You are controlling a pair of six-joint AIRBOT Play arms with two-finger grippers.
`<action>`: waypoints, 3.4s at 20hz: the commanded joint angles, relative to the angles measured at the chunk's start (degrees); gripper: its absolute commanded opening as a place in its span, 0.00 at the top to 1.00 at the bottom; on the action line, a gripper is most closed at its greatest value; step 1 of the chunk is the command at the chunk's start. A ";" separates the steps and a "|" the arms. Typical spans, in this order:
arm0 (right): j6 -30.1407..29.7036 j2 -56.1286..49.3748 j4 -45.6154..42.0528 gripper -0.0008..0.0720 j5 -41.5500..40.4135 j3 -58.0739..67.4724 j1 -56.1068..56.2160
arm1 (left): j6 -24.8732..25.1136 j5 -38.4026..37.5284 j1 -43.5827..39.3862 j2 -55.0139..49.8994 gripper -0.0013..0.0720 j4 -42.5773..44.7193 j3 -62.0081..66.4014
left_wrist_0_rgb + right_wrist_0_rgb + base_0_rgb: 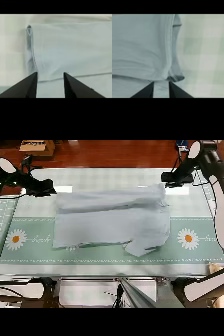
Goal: Fold the shirts.
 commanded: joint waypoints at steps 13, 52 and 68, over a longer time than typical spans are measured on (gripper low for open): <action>-16.33 17.20 16.33 0.26 5.55 -25.86 -16.31 | 10.36 -16.20 16.28 14.32 0.15 -3.28 -39.76; -25.09 37.68 46.60 0.34 -24.24 -81.26 -31.28 | 12.09 -0.79 9.27 8.52 0.96 -13.62 -47.47; -20.72 30.34 53.70 0.95 -45.16 -46.25 -8.00 | 14.05 8.33 8.85 18.27 0.96 -26.29 -29.00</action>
